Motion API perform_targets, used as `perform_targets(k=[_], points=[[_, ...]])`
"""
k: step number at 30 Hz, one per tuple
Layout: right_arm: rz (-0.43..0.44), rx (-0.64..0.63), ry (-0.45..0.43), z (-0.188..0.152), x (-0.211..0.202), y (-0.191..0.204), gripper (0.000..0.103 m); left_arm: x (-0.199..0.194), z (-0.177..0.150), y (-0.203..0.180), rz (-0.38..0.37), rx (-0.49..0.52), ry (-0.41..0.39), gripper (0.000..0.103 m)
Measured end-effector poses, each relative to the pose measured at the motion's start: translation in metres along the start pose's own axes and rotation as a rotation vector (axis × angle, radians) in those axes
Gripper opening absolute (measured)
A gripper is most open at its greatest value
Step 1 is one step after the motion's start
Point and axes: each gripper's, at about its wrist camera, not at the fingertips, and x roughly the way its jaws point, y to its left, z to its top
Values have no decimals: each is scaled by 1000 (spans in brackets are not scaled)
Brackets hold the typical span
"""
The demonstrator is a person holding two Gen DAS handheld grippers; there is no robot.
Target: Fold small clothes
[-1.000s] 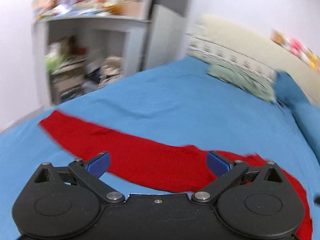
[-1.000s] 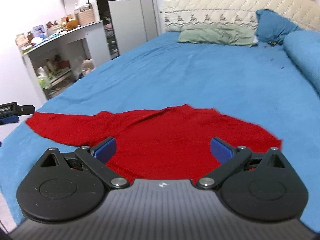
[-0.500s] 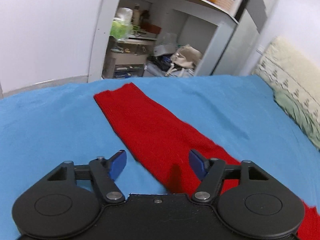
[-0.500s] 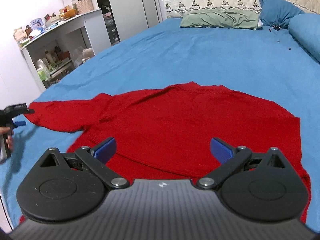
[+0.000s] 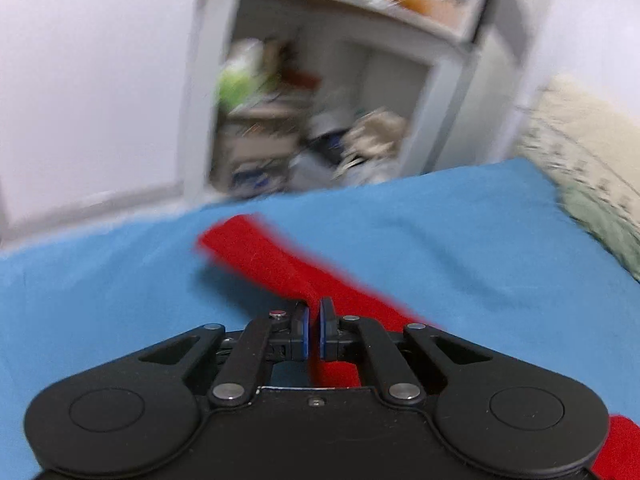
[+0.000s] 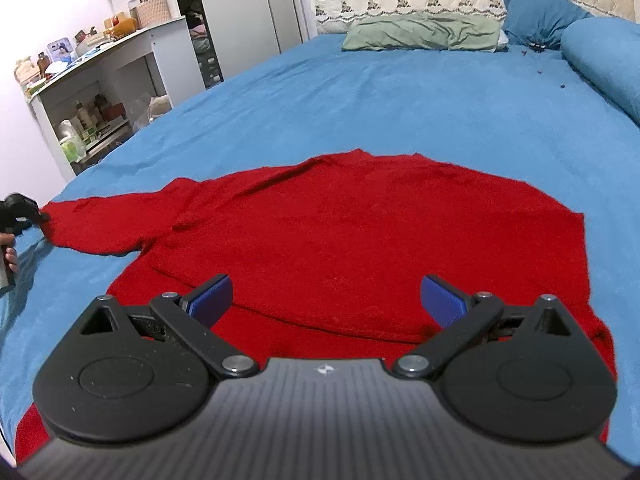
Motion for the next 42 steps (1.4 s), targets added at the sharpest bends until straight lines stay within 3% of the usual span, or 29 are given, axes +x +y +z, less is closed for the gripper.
perform_targets(k=[3,6,9,13,16,19,21,24,26,27,28,30,34,37,39,42], points=[[-14,9,-31,6,-9,-4,103,-42,5,-55,-113,138,-69,4],[-40,16,-68,12,-21,-8,103,-90,-2,-125,-307,266,-109,4],[-88,28,-105,16,-33,-12,103,-131,-27,-204,-513,388,-92,4],[-173,72,-132,16,-46,-26,103,-164,-104,-299,-730,538,-25,4],[-256,117,-122,12,-52,-41,103,-160,-171,-338,-803,589,94,4],[-292,157,-89,4,-52,-58,103,-140,-229,-354,-805,625,223,4],[-297,167,-65,-2,-48,-67,103,-123,-248,-357,-791,641,277,4],[-299,168,-43,-8,-41,-73,103,-122,-256,-348,-801,647,281,7],[-288,165,-42,-7,-36,-71,103,-127,-248,-341,-800,652,282,33],[-275,163,-46,-5,-34,-70,103,-132,-242,-334,-800,647,274,59],[-261,159,-49,-4,-32,-69,103,-135,-234,-326,-800,638,252,76],[-223,124,-53,2,-28,-59,103,-147,-222,-302,-764,634,176,83],[-155,-54,-20,11,-6,-31,103,-142,-204,-256,-614,641,122,85],[-128,-213,16,8,20,-4,103,-125,-197,-225,-479,644,118,85],[-114,-337,31,3,38,16,103,-113,-193,-210,-430,620,136,85],[-138,-510,46,-7,64,41,80,-100,-189,-197,-389,577,152,85]])
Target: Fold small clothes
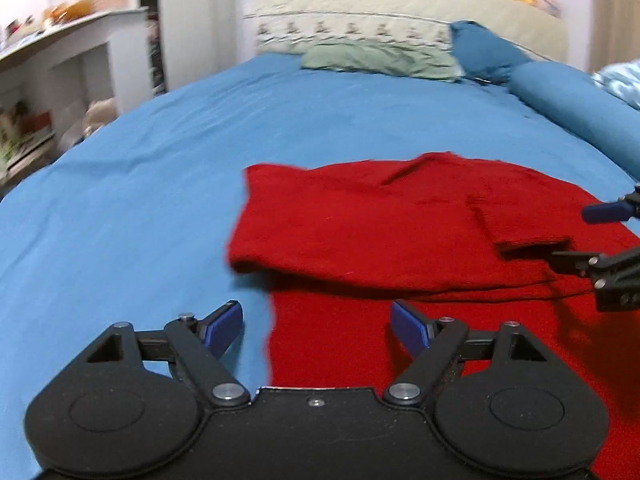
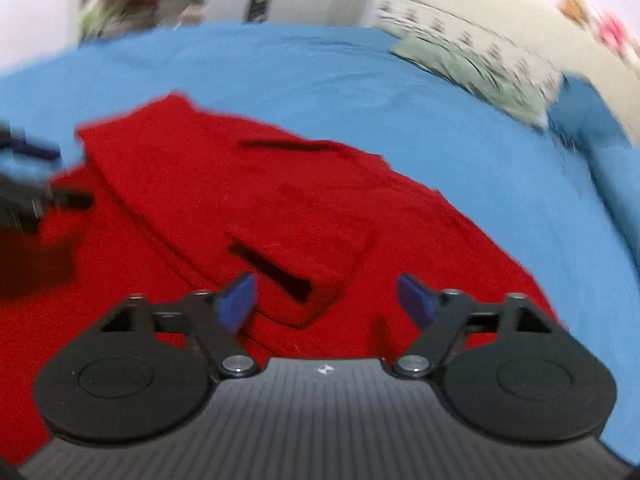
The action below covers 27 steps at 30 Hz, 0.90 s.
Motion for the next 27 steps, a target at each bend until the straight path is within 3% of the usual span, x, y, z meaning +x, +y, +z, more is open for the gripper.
perform_targets(k=[4,6,8,11,17,20,22,24,25,26,27], points=[[-45,-144,-17,4,20,25,66,3,3,10,14,-33,-5,84],[-43,-191,-23,6,29,32,54,5,4,11,9,-48,0,85],[-22,-241,-11,8,38,40,35,1,2,13,3,-52,-1,84],[-7,-172,-14,11,35,32,23,1,0,11,13,-46,-3,84],[-90,311,-62,-11,-2,-48,22,0,1,22,8,-67,-14,84],[-51,456,-23,-37,-1,-69,24,3,2,24,22,-68,-17,84],[-41,487,10,-49,8,-71,26,5,2,27,21,-87,-15,84],[-36,502,3,-55,11,-70,31,6,1,28,22,-93,-10,84],[-42,508,-4,-56,13,-70,41,7,1,29,23,-87,-7,84],[-47,514,-11,-56,14,-70,57,8,1,28,26,-77,-5,84],[-51,529,-21,-55,16,-71,61,8,0,28,30,-70,-2,84]])
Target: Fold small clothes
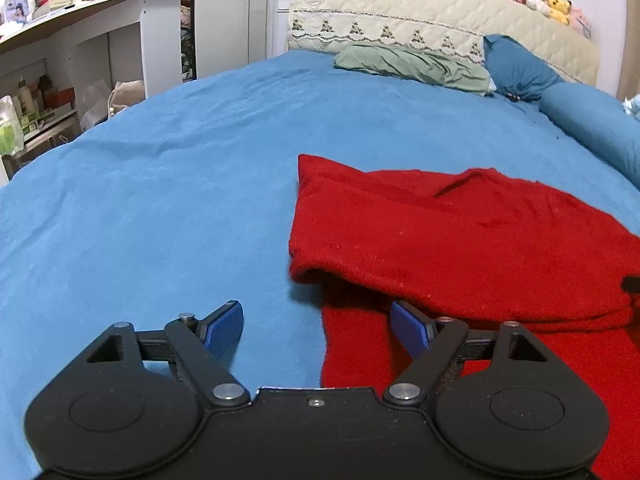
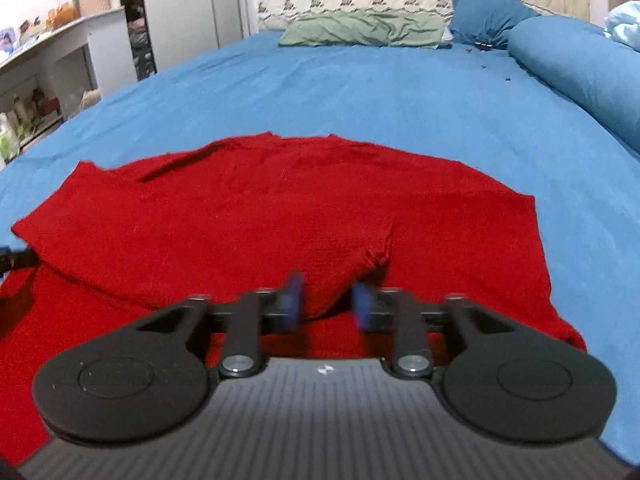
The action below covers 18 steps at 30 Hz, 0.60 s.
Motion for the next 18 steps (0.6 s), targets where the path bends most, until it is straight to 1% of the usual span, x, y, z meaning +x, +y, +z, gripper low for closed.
perform_targets(k=[1,2,3,4,5,8,10,14,15,16,17,18], points=[[7,21,-9,3,1,-2,59,0,-1,0,2,3,1,84],[23,35,-8,6,1,-4,40,0,-1,1,2,2,1,83],[30,45,-6,8,1,-7,24,1,-1,1,3,-1,1,82],[26,48,-10,11,1,-10,20,1,0,1,4,-3,1,81],[25,47,-25,16,-2,-12,20,2,1,2,2,-3,-1,80],[15,64,-103,33,-26,-24,20,6,5,-2,-10,14,-7,73],[-15,75,-144,47,-37,-33,20,9,9,-5,-27,34,-16,63],[-43,81,-172,65,-48,-53,20,17,16,-17,-70,90,-31,51],[-51,75,-169,67,-48,-56,20,19,17,-20,-82,103,-30,40],[-59,69,-166,68,-47,-58,20,20,17,-22,-98,114,-24,23],[-65,66,-164,67,-48,-61,20,22,17,-24,-107,121,-14,15],[-66,67,-161,66,-47,-63,20,21,17,-26,-94,132,-13,11]])
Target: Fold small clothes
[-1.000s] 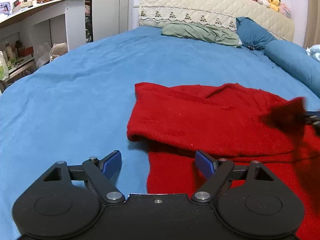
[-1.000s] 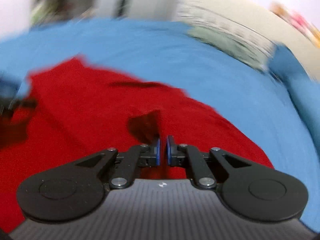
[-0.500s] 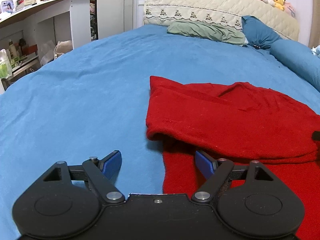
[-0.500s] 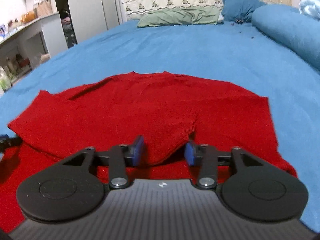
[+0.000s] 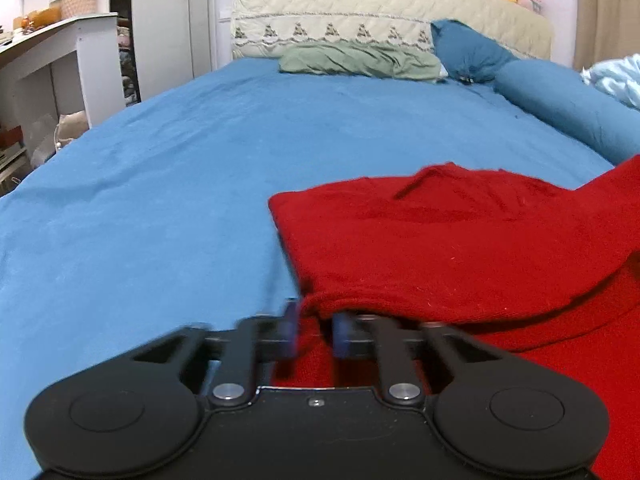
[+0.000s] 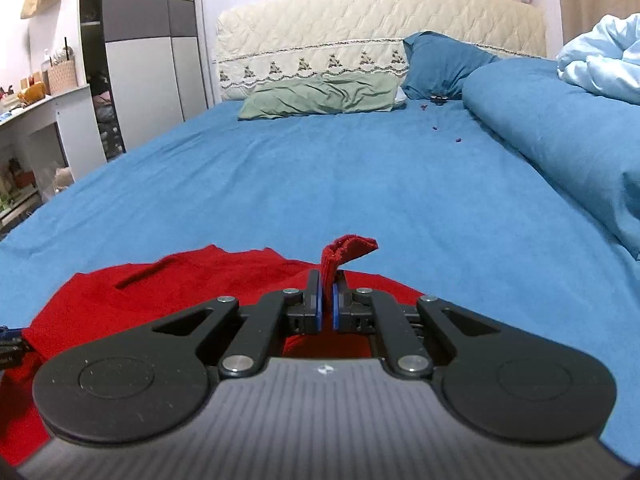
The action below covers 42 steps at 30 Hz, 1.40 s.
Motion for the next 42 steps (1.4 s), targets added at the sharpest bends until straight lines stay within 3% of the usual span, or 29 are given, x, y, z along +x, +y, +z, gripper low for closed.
perform_targets(k=[5,10,15,16,18,19,20,22,24,27,29,30,37,40,42], points=[[-1,60,11,-14,-4,-14,20,-20,-7,-5,74,51,-48,9],[-33,94,85,-49,2,-25,20,-15,-27,5,120,17,26,7],[-57,107,141,-73,2,-34,21,-33,-27,11,121,-15,35,7],[-62,108,147,-74,0,-34,23,-39,-24,9,117,-19,29,8],[-105,90,128,-73,-10,-30,48,-52,-15,7,76,-26,-10,13],[-129,63,99,-71,-18,-26,70,-55,-10,4,51,-21,-27,22],[-133,42,68,-68,-24,-22,77,-57,-3,0,29,-11,-42,28],[-95,1,38,-62,-29,-11,77,-51,10,-12,-22,13,-56,51],[-42,-35,49,-59,-23,1,77,-36,17,-22,-62,25,-50,57],[-4,-42,104,-64,0,10,77,-3,17,-29,-108,4,2,57],[-21,-8,167,-74,17,7,78,16,9,-28,-113,-11,54,57],[-35,8,180,-80,21,4,79,17,5,-27,-120,-6,43,57],[-28,3,140,-75,7,5,87,5,27,-23,-118,3,-12,58],[-35,-8,118,-68,6,4,92,32,47,-16,-114,9,2,61],[-29,-12,127,-66,14,2,92,64,56,-9,-94,-13,67,61]])
